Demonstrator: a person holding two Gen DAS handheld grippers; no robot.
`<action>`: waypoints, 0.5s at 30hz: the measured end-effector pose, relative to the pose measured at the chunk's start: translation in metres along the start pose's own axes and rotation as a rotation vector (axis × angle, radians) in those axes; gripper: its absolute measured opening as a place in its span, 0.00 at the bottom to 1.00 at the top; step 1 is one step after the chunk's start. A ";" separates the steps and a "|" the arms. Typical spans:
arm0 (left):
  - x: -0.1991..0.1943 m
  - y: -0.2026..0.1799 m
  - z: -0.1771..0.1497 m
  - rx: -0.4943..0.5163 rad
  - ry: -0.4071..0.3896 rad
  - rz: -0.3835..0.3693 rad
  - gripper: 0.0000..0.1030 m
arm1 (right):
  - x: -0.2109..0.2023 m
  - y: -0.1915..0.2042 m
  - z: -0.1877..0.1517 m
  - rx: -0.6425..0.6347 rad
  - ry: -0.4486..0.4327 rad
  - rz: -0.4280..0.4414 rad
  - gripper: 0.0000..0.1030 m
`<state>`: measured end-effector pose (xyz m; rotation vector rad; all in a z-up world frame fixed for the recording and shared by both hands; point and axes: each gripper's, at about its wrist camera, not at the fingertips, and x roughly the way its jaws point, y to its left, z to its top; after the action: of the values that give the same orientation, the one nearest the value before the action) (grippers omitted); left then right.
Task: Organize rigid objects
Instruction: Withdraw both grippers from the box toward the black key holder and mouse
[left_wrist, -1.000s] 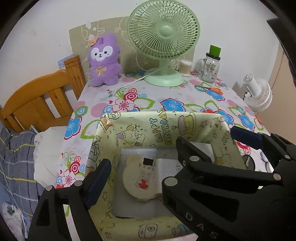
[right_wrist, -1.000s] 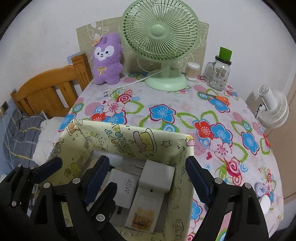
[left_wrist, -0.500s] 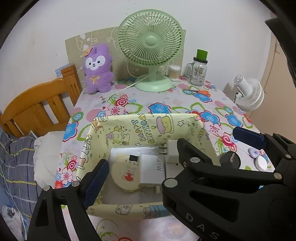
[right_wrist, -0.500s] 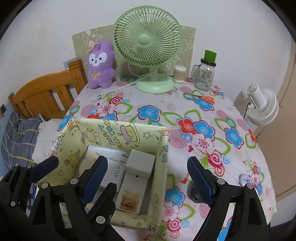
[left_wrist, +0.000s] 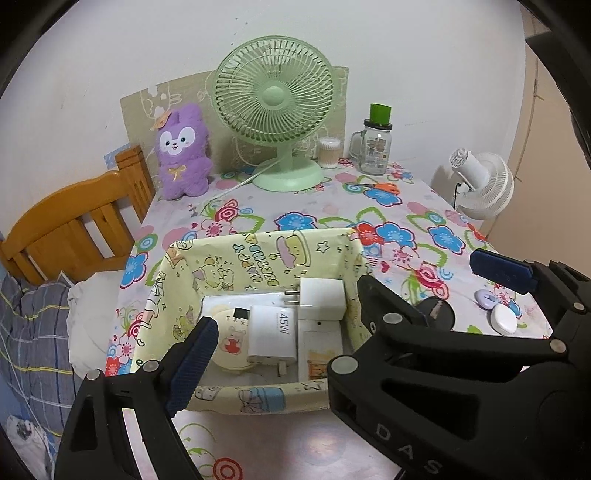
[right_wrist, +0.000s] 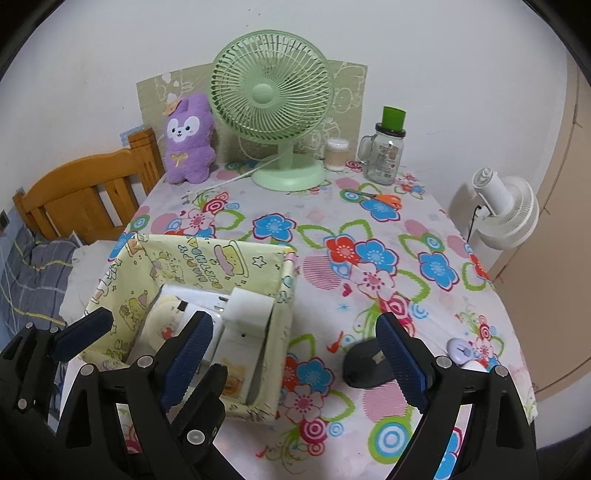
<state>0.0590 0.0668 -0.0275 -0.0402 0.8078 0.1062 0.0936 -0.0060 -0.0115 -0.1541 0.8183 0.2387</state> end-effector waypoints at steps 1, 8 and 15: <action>-0.001 -0.002 0.000 0.003 -0.002 0.000 0.89 | -0.002 -0.002 -0.001 0.001 -0.002 -0.002 0.89; -0.009 -0.017 -0.003 0.022 -0.016 -0.002 0.89 | -0.014 -0.016 -0.007 0.010 -0.018 -0.018 0.89; -0.015 -0.032 -0.004 0.042 -0.021 -0.006 0.89 | -0.023 -0.032 -0.014 0.024 -0.029 -0.038 0.90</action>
<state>0.0498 0.0331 -0.0197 -0.0017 0.7886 0.0836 0.0772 -0.0432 -0.0020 -0.1435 0.7885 0.1947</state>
